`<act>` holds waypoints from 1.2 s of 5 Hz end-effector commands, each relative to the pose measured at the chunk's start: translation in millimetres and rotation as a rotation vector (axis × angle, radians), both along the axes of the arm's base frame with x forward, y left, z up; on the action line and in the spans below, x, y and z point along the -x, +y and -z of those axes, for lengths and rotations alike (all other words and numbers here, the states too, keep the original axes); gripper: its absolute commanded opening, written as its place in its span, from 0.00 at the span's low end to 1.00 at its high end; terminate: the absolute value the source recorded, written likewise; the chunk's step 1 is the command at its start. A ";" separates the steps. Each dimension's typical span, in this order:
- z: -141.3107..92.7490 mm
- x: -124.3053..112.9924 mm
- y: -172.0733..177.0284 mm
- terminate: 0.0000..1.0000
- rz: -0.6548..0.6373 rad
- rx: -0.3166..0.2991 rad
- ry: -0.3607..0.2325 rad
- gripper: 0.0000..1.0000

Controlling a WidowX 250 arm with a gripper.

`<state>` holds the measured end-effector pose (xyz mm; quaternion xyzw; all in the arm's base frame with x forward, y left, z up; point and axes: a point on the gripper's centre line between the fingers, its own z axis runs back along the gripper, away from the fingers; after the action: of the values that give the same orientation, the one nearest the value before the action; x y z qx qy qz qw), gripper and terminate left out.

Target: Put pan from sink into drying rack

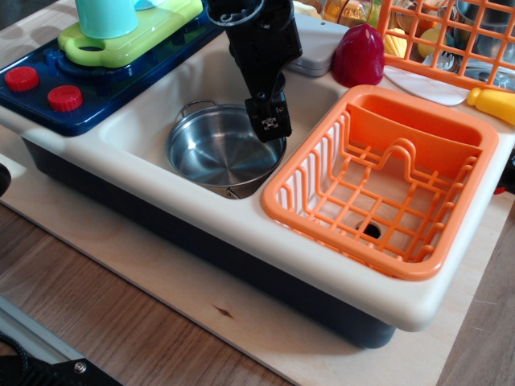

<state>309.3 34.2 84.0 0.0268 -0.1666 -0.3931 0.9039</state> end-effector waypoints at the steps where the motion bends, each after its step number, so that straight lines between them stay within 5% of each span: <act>1: 6.6 -2.2 0.5 0.00 -0.014 0.005 0.005 1.00; 4: 26.0 3.5 5.8 0.00 -0.039 -0.022 -0.015 1.00; 5: 21.2 7.6 0.2 0.00 -0.062 -0.044 -0.011 0.00; 6: 2.2 7.4 -5.3 0.00 -0.075 -0.113 0.007 0.00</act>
<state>294.1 40.0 75.2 0.0952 -0.1067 -0.3708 0.9176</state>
